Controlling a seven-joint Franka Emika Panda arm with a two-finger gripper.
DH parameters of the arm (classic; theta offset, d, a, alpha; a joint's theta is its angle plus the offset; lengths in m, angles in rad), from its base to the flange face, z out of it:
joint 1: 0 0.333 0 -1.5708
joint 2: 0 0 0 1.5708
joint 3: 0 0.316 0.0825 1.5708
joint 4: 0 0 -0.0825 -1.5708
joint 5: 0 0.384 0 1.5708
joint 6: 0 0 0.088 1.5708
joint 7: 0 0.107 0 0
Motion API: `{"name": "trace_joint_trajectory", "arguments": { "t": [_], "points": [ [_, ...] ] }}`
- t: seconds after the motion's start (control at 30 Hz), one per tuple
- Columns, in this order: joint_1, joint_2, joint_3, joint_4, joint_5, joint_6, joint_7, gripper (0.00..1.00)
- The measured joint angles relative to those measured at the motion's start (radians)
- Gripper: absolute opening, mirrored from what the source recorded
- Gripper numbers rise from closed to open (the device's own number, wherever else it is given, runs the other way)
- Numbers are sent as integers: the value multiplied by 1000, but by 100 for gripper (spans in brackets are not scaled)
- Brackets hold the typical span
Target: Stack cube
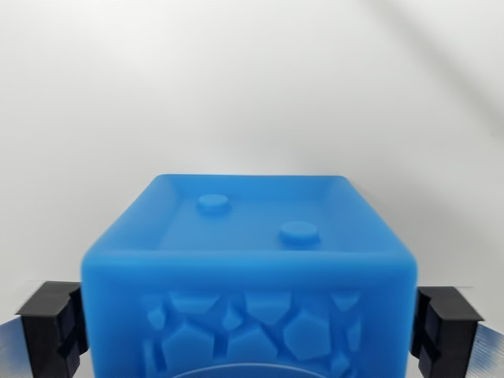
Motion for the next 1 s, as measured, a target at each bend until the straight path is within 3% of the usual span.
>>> {"name": "trace_joint_trajectory", "arguments": {
  "t": [0.03, 1.0],
  "points": [
    [0, 1, 0, 0, 0, 1, 0, 0],
    [0, 1, 1, 1, 0, 2, 0, 0]
  ]
}}
